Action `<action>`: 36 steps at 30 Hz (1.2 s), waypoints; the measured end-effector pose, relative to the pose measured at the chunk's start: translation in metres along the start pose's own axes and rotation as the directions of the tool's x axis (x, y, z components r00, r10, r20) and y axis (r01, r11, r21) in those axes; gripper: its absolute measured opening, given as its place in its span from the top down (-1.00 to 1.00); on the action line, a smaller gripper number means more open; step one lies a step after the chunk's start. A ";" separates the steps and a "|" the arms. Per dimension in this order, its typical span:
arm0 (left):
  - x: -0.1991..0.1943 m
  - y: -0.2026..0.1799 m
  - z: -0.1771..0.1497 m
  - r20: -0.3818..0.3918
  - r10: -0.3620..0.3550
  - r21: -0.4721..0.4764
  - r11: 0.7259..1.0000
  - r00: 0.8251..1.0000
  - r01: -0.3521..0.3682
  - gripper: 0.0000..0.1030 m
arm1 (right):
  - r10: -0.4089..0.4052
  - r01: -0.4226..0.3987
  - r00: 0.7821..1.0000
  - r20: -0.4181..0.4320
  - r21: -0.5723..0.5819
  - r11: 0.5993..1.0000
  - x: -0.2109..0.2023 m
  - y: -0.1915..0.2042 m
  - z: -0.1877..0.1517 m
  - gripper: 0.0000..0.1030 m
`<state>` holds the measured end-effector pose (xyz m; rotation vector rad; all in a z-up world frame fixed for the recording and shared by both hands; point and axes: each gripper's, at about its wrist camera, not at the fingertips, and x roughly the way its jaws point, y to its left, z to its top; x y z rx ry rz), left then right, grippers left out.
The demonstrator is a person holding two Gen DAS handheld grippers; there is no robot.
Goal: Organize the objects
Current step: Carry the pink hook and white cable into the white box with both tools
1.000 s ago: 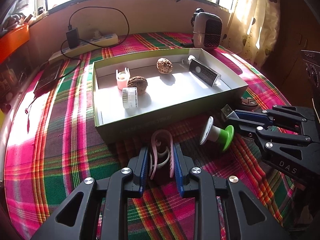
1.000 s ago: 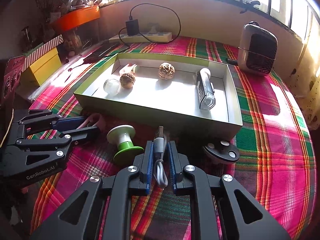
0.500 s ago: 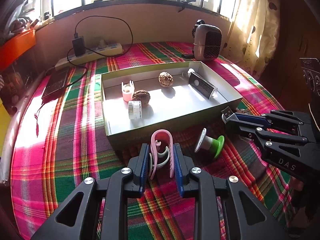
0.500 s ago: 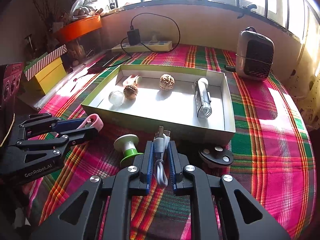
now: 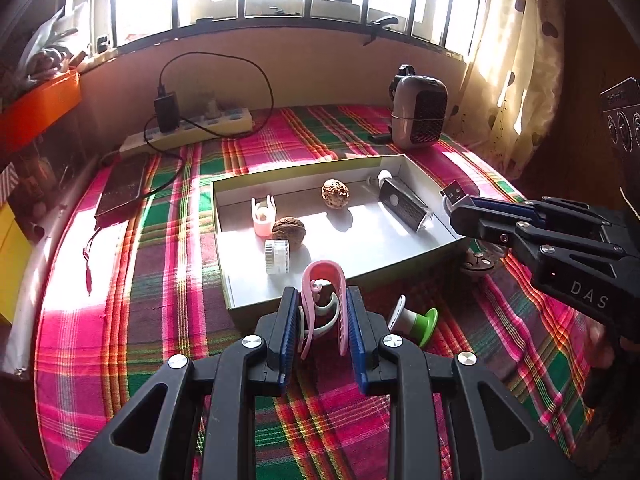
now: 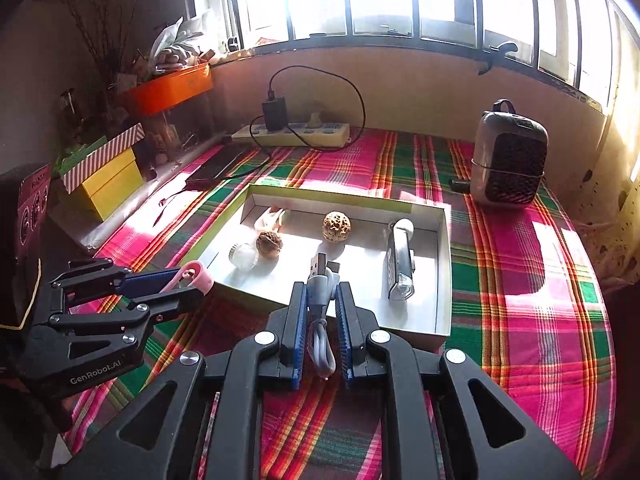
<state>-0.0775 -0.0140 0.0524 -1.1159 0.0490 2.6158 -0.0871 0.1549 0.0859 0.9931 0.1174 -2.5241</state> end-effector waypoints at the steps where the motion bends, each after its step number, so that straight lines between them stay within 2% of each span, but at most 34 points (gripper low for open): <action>1: 0.000 0.000 0.002 0.004 -0.002 -0.003 1.000 1.000 0.002 0.58 | 0.002 -0.002 1.000 0.004 -0.001 1.000 0.000 0.000 0.004 0.71; 11: 0.012 -0.001 0.013 0.001 -0.015 -0.022 1.000 1.000 0.015 0.58 | 0.075 -0.075 0.997 -0.027 0.028 0.997 0.023 -0.012 0.031 0.71; 21: 0.034 -0.003 0.022 -0.018 -0.030 -0.008 1.000 0.999 0.029 0.58 | 0.106 -0.107 0.991 -0.087 0.001 0.994 0.066 -0.011 0.047 0.70; 34: 0.063 -0.001 0.026 -0.058 -0.034 -0.004 0.999 0.998 0.034 0.59 | 0.192 -0.198 0.965 -0.180 -0.017 0.980 0.116 -0.007 0.057 0.70; 36: 0.067 0.001 0.026 -0.066 -0.035 -0.009 0.999 0.997 0.035 0.59 | 0.186 -0.192 0.964 -0.191 -0.016 0.981 0.122 -0.007 0.058 0.70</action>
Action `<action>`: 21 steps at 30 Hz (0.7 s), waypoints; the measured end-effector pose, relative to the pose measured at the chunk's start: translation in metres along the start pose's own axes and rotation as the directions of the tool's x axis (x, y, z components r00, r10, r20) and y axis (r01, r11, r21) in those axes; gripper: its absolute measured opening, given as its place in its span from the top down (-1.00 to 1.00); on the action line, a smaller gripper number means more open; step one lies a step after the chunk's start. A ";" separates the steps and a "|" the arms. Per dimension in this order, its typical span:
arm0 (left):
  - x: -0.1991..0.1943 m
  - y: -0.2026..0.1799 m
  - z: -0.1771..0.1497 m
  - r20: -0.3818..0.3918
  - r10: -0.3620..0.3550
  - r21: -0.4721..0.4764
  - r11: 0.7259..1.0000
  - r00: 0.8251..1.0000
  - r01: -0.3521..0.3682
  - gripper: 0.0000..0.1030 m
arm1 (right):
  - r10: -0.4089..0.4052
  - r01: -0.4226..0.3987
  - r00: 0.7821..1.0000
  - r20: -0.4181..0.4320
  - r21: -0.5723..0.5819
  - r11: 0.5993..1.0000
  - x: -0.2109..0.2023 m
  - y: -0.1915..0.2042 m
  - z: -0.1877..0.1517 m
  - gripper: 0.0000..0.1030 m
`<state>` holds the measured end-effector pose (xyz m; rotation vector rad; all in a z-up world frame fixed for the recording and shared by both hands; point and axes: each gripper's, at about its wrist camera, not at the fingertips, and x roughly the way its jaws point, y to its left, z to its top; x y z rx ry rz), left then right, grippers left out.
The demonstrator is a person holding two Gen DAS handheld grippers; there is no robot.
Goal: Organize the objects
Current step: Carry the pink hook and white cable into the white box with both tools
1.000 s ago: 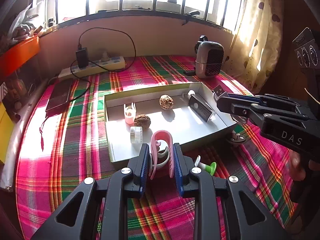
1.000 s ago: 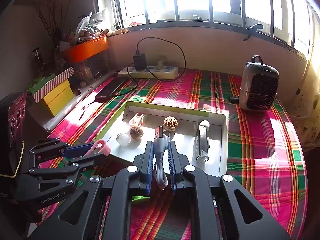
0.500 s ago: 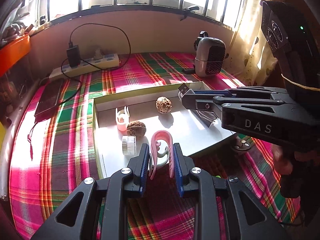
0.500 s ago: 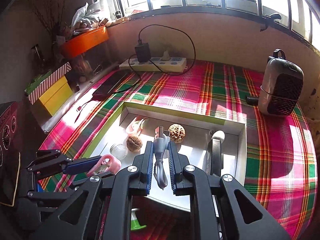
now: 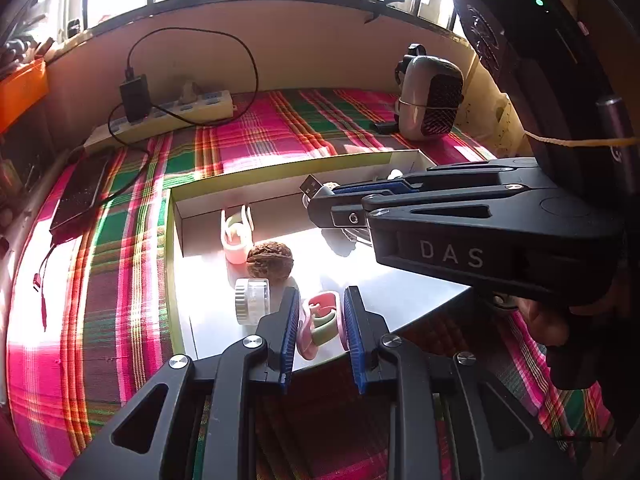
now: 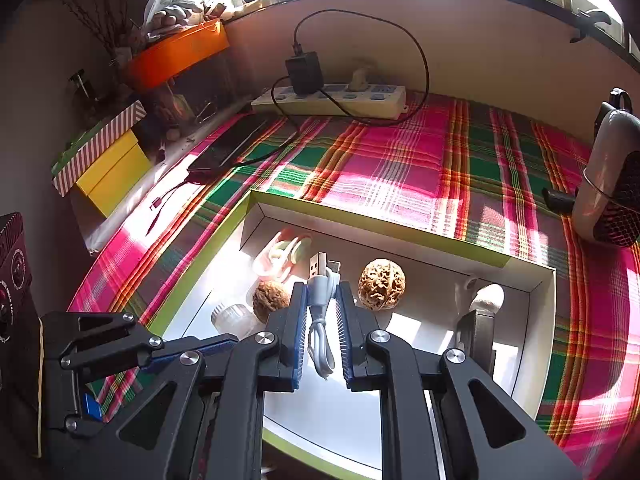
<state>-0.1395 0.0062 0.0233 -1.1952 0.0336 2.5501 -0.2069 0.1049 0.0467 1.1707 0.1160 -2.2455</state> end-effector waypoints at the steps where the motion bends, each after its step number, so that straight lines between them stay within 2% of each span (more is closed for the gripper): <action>1: 0.002 0.001 0.000 -0.004 -0.001 0.001 1.000 1.000 0.001 0.59 | -0.002 0.002 1.000 -0.003 0.001 1.000 0.002 -0.001 0.001 0.70; 21: 0.012 0.004 0.002 -0.011 -0.021 -0.004 1.000 1.000 0.021 0.61 | 0.002 -0.003 0.999 -0.054 -0.015 1.000 0.035 -0.001 0.011 0.70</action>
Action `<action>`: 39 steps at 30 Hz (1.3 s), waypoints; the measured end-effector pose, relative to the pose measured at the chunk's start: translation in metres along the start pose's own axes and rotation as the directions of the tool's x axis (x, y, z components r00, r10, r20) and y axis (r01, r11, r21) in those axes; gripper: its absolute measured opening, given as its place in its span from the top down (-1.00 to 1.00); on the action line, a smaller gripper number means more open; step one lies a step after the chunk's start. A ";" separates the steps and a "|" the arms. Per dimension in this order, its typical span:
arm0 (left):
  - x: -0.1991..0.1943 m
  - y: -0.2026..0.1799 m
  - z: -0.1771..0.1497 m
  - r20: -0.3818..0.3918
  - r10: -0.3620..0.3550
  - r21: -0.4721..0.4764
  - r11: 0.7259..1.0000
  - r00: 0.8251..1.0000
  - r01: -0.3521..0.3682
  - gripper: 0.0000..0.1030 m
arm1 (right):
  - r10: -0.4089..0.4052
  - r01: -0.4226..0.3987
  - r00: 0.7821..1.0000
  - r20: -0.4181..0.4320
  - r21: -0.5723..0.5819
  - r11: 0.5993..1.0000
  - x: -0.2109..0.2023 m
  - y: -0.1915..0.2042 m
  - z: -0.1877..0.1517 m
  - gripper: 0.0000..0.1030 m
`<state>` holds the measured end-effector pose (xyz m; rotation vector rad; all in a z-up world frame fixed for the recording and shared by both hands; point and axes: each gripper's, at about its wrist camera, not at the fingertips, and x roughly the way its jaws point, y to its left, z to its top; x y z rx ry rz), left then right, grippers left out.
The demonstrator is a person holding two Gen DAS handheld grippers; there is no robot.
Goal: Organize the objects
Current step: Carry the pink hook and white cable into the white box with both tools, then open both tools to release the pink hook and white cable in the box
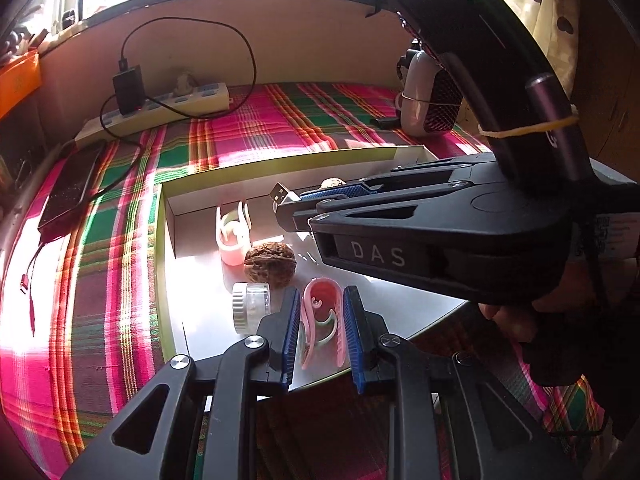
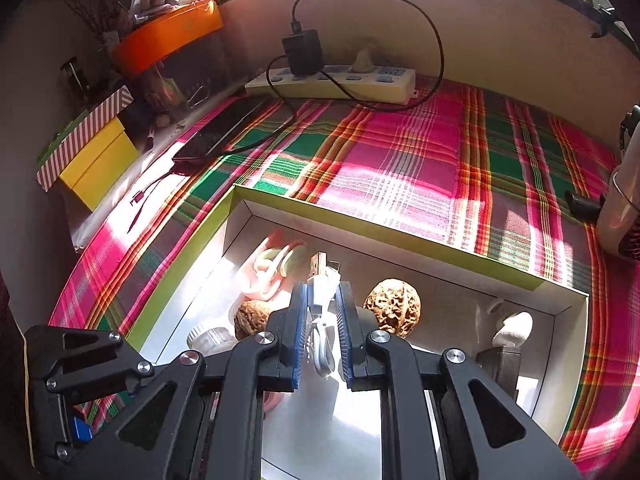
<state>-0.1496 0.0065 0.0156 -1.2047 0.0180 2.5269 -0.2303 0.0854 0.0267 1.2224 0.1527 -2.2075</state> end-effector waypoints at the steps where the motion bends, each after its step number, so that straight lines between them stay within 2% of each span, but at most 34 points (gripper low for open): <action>1: 0.001 0.000 0.000 0.000 -0.001 0.000 1.000 1.000 0.001 0.61 | 0.000 0.000 1.000 -0.003 -0.001 1.000 0.001 0.000 0.000 0.70; 22: -0.001 0.003 0.000 0.000 -0.015 -0.015 1.000 1.000 0.015 0.61 | -0.016 0.016 1.000 -0.017 0.004 1.000 0.011 0.003 0.000 0.69; 27: -0.002 0.002 -0.001 -0.002 -0.009 -0.013 1.000 1.000 0.009 0.60 | -0.017 0.017 1.000 -0.012 0.012 1.000 0.008 0.002 0.000 0.55; 29: -0.003 0.003 -0.001 -0.003 -0.006 -0.014 1.000 1.000 0.006 0.60 | -0.020 0.020 1.000 -0.007 0.008 1.000 0.006 0.003 0.000 0.40; 39: -0.011 -0.001 -0.003 0.014 0.001 -0.022 1.000 1.000 -0.001 0.54 | -0.027 0.026 0.999 0.036 0.033 0.999 -0.014 0.003 -0.005 0.38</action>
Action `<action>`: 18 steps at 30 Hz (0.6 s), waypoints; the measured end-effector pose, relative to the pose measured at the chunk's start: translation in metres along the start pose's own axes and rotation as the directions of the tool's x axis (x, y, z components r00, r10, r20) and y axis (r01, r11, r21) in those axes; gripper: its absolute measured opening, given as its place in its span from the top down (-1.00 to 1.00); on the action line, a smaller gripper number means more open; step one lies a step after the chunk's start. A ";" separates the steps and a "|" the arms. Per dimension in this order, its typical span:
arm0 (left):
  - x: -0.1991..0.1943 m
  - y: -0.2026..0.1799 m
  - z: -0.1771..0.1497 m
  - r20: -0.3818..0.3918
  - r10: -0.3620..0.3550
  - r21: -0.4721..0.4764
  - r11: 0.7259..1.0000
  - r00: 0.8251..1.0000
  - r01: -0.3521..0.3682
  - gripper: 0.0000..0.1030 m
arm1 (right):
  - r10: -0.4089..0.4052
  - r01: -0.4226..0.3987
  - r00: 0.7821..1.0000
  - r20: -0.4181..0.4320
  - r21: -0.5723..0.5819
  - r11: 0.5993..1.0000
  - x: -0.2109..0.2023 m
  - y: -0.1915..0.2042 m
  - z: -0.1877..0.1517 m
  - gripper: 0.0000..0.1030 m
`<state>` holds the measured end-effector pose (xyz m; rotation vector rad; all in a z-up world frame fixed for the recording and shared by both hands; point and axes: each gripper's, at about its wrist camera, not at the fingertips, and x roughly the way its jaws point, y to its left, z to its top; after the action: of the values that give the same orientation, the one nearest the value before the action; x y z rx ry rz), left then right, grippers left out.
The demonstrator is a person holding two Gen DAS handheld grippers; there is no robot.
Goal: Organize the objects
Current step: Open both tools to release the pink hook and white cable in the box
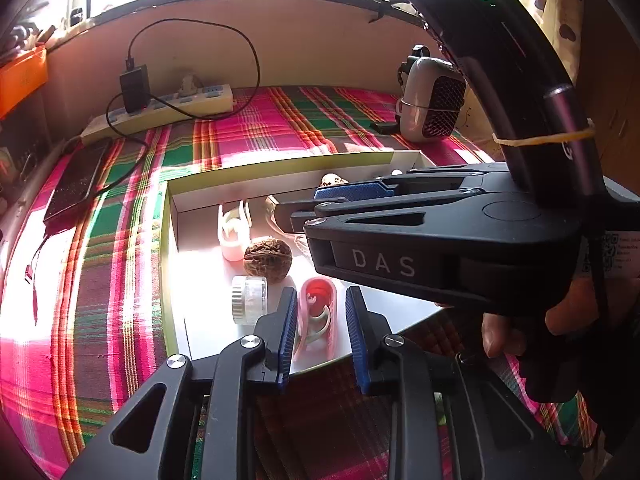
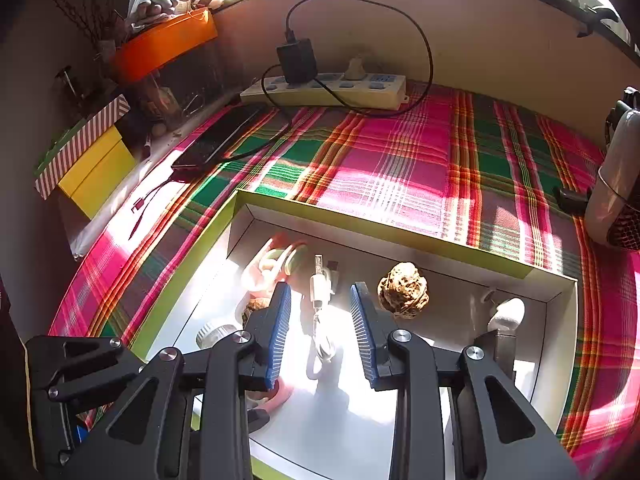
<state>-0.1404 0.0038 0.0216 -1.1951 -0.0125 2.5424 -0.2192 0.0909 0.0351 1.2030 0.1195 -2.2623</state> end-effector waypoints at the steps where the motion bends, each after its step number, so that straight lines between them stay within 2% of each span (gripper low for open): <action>1: -0.002 0.000 0.000 0.003 0.002 0.000 1.000 1.000 -0.002 0.52 | -0.002 0.001 1.000 0.004 0.005 1.000 -0.002 -0.001 -0.001 0.38; 18: -0.037 -0.009 -0.016 0.051 0.023 0.003 1.000 0.998 -0.023 0.47 | -0.055 0.045 0.992 0.112 0.089 0.995 -0.065 -0.005 -0.028 0.38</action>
<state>-0.1038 -0.0010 0.0406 -1.1358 -0.0064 2.5915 -0.1734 0.1330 0.0685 1.1223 0.0086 -2.3956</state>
